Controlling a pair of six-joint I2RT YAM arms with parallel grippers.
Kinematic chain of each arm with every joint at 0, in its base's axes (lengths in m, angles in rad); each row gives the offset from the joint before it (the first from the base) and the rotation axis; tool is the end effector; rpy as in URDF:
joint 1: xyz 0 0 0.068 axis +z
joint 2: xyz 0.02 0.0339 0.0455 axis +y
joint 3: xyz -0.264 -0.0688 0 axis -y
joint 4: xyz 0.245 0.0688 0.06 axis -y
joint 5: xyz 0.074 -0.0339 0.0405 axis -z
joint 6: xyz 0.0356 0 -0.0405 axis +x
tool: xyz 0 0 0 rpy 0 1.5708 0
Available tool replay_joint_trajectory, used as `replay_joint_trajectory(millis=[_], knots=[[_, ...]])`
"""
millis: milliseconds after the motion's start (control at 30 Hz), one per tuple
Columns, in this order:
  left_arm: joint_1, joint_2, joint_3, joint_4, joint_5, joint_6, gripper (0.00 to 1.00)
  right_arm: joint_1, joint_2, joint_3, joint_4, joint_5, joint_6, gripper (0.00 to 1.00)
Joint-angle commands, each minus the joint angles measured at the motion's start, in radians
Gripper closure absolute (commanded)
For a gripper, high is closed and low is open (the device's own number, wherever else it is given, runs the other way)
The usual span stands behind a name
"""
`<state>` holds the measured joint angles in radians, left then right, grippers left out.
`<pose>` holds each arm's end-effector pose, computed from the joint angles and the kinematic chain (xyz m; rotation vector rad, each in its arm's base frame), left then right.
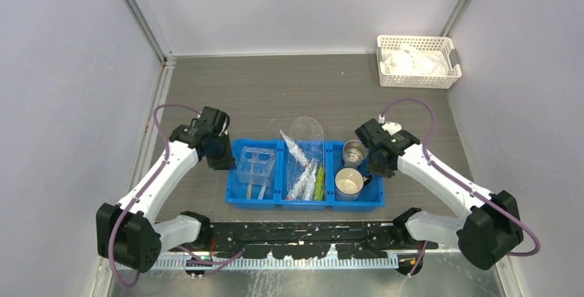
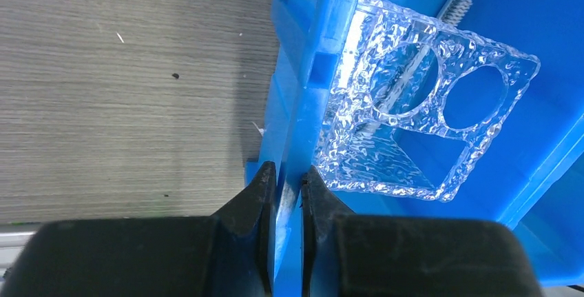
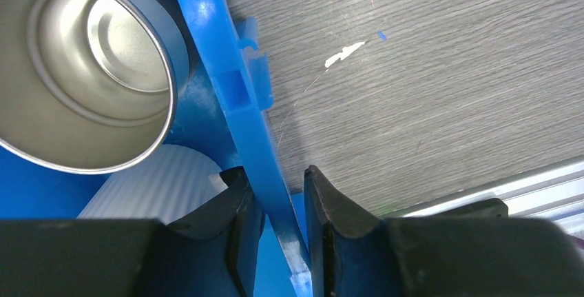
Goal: Prepare toiletry sets of a toothbrush and toothpaste on the tray
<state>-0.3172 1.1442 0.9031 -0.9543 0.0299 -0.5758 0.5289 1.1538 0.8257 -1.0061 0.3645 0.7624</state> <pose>0.1927 -0.0644 0.2517 -0.3536 2.7811 -0.2677 0.1700 0.0847 0.2285 0.3772 2.7029 -0.2065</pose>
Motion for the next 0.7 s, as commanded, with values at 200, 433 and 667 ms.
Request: replay_joint_trajectory(millis=[200,433,667], knots=[[0.007,0.269,0.128,0.147,-0.119,-0.025,0.99,0.003,0.048,0.029,0.119,0.083,0.035,0.87],[0.029,0.487,0.342,0.193,-0.121,-0.018,0.99,-0.015,0.165,0.091,0.187,0.128,0.017,0.88],[0.058,0.613,0.502,0.183,-0.096,0.002,0.99,-0.064,0.207,0.152,0.199,0.135,0.001,0.93]])
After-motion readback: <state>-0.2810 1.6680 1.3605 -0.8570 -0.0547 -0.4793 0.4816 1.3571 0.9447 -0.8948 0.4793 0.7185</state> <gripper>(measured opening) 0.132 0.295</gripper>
